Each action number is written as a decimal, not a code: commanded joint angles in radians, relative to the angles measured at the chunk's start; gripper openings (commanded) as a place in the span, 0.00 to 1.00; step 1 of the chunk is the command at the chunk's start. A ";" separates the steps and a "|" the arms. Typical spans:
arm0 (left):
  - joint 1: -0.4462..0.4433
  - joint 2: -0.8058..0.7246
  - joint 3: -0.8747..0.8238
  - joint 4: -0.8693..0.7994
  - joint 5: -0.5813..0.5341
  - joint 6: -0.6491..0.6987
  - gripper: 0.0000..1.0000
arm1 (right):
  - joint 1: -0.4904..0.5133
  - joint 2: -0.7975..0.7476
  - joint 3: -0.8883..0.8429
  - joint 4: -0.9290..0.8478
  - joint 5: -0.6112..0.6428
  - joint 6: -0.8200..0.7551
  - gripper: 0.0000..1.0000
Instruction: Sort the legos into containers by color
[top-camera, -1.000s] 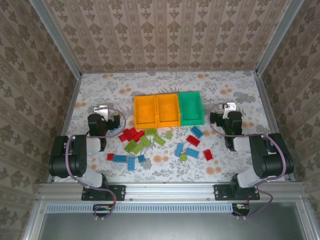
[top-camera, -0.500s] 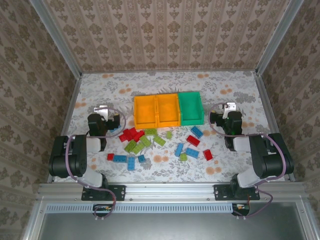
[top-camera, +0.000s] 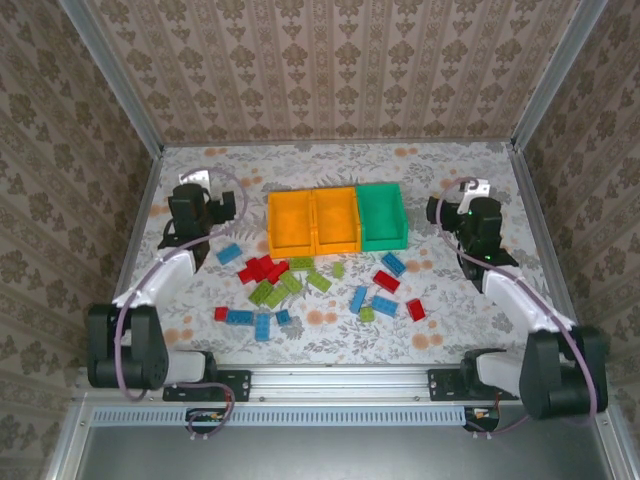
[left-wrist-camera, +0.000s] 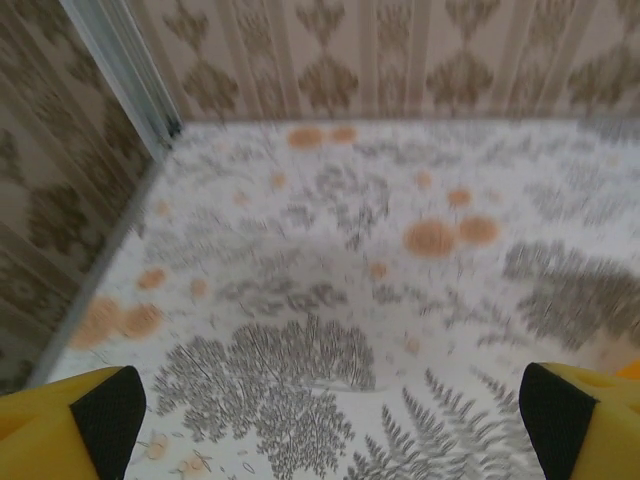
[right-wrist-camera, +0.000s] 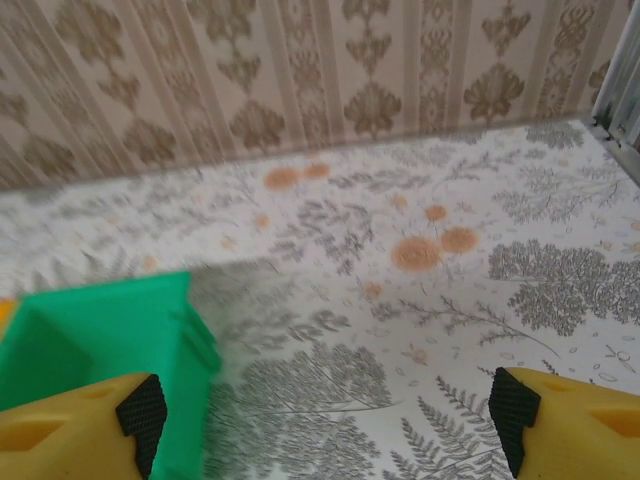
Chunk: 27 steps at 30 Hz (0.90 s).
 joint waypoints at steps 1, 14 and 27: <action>-0.080 -0.059 -0.005 -0.311 -0.172 -0.109 1.00 | 0.004 -0.058 0.022 -0.297 -0.070 0.140 0.84; -0.109 -0.090 -0.062 -0.476 -0.109 -0.374 1.00 | 0.164 0.040 0.052 -0.570 -0.173 0.263 0.78; -0.043 -0.096 -0.097 -0.483 -0.009 -0.422 1.00 | 0.349 0.310 0.167 -0.609 -0.047 0.124 0.77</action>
